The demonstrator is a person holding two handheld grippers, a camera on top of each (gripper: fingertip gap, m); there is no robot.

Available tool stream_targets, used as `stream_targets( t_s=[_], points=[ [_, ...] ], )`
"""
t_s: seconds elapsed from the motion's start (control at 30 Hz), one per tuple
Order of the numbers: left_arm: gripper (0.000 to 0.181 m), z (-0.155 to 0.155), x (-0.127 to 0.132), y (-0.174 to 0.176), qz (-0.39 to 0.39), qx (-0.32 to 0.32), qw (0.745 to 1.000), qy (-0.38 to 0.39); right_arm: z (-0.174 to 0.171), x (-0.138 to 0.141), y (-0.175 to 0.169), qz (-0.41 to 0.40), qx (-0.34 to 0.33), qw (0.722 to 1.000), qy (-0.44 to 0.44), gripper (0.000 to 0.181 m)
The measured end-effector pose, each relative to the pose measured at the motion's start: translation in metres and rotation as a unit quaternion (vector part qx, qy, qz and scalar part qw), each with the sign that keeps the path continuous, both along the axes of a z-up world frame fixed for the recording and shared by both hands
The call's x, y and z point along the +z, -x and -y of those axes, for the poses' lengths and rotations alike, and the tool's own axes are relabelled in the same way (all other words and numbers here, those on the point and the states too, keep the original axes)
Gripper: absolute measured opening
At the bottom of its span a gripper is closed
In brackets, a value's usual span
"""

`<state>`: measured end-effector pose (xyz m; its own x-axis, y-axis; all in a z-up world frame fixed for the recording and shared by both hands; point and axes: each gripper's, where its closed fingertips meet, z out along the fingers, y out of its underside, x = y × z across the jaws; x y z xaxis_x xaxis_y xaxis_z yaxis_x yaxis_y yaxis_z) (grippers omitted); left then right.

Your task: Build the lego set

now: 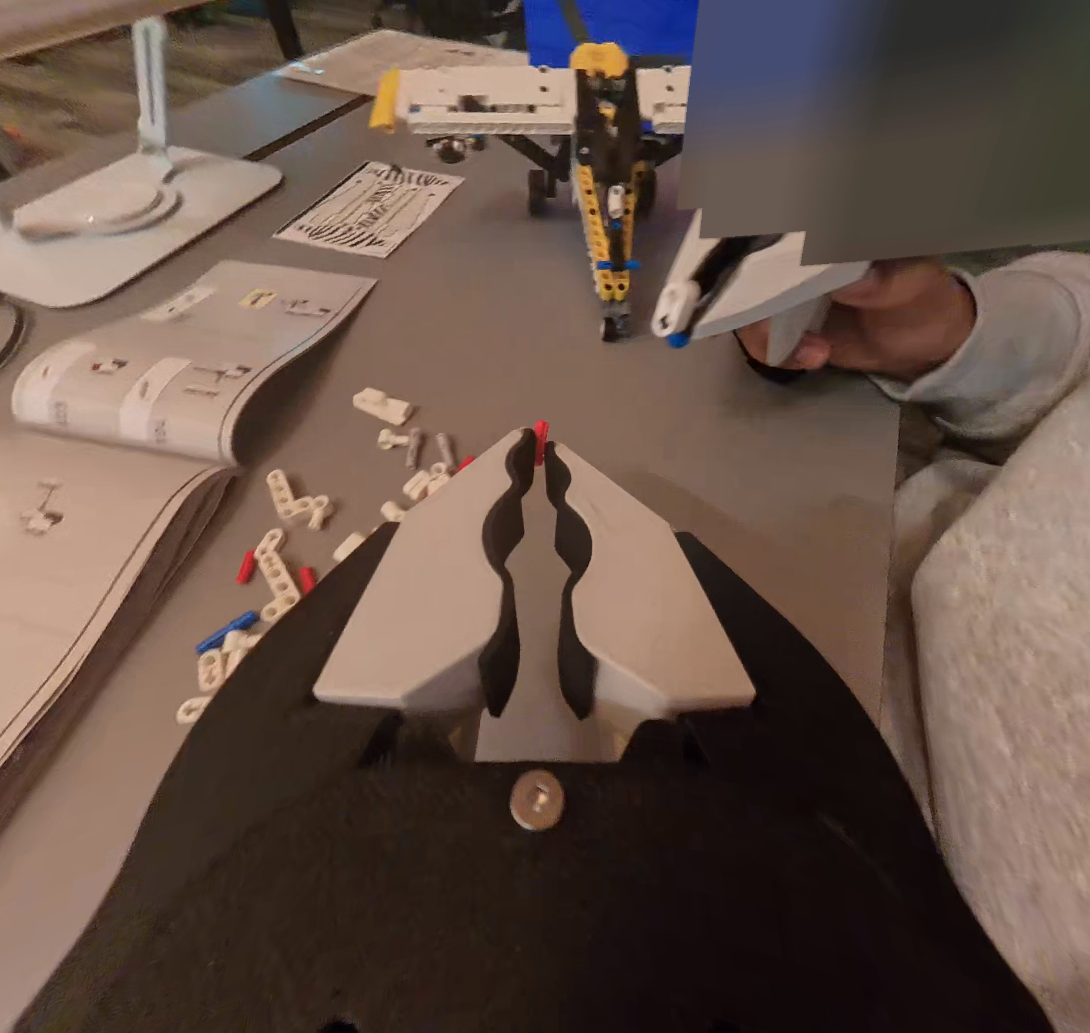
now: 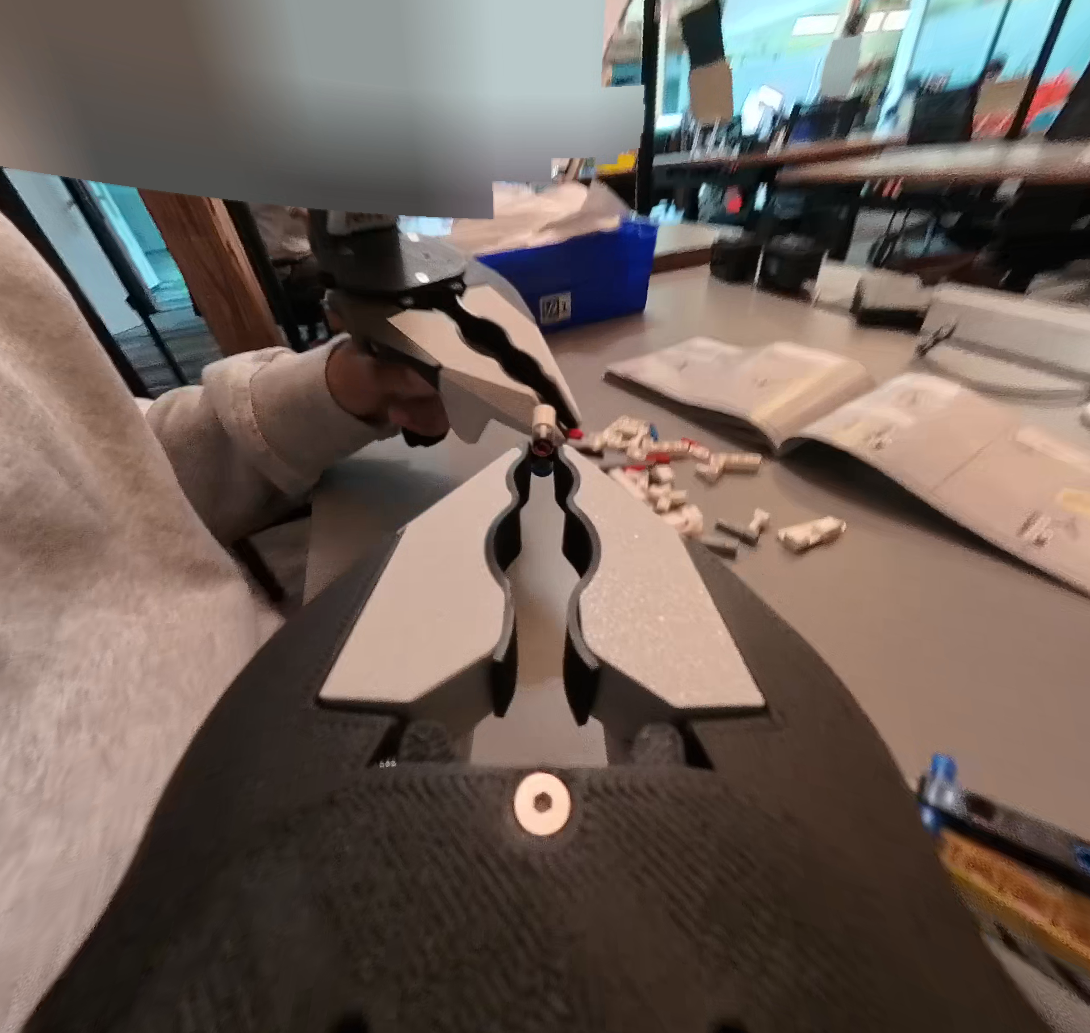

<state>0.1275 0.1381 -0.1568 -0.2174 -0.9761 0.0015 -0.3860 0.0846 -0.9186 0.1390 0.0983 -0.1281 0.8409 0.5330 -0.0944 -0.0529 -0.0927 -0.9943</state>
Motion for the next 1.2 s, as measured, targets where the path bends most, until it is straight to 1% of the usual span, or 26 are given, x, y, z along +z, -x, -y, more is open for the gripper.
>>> stream_targets(
  t_s=[0.03,0.07,0.13,0.17,0.2,0.27,0.33,0.43,0.47,0.53,0.6,0.73,0.9,1.03,1.2],
  points=[
    [0.002,0.009,0.0,-0.003,0.003,-0.012,1.0,0.004,0.002,-0.008,-0.003,-0.009,0.012,0.999,0.033,0.006],
    [0.002,0.021,0.002,-0.005,0.005,-0.031,0.999,0.027,0.006,-0.017,-0.004,-0.028,0.031,0.996,0.078,0.006],
    [0.002,0.043,0.008,-0.009,0.002,-0.067,0.993,0.1,0.017,-0.031,-0.001,-0.092,0.081,0.978,0.17,0.006],
    [0.002,0.054,0.009,-0.011,-0.002,-0.086,0.987,0.137,0.024,-0.033,0.001,-0.133,0.107,0.965,0.2,0.005],
    [0.002,0.062,0.009,-0.012,-0.01,-0.098,0.981,0.165,0.029,-0.032,0.002,-0.173,0.126,0.953,0.215,0.005],
    [0.002,0.071,0.004,-0.012,-0.03,-0.109,0.975,0.189,0.04,-0.028,-0.001,-0.237,0.153,0.931,0.23,0.005],
    [0.002,0.079,0.005,-0.009,-0.045,-0.12,0.964,0.232,0.053,-0.024,-0.004,-0.266,0.174,0.918,0.237,0.005],
    [0.001,0.095,0.018,-0.004,-0.058,-0.152,0.922,0.352,0.066,-0.02,-0.01,-0.285,0.193,0.91,0.232,0.005],
    [0.001,0.1,0.018,-0.002,-0.067,-0.161,0.911,0.373,0.07,-0.017,-0.01,-0.293,0.203,0.907,0.225,0.005],
    [0.001,0.107,0.011,-0.003,-0.088,-0.164,0.907,0.379,0.076,-0.015,-0.009,-0.298,0.218,0.903,0.22,0.005],
    [0.001,0.113,0.005,-0.003,-0.104,-0.171,0.906,0.374,0.079,-0.019,-0.006,-0.282,0.222,0.905,0.227,0.005],
    [0.001,0.122,-0.003,-0.002,-0.127,-0.186,0.904,0.364,0.082,-0.033,0.003,-0.215,0.225,0.914,0.261,0.005],
    [0.001,0.122,-0.013,-0.001,-0.147,-0.181,0.908,0.349,0.087,-0.052,0.007,-0.137,0.225,0.918,0.297,0.005],
    [0.001,0.125,-0.022,0.0,-0.166,-0.182,0.909,0.337,0.089,-0.056,0.01,-0.12,0.233,0.915,0.307,0.006],
    [0.0,0.124,-0.024,0.0,-0.174,-0.179,0.908,0.336,0.089,-0.059,0.01,-0.107,0.229,0.916,0.311,0.005]
  ],
)
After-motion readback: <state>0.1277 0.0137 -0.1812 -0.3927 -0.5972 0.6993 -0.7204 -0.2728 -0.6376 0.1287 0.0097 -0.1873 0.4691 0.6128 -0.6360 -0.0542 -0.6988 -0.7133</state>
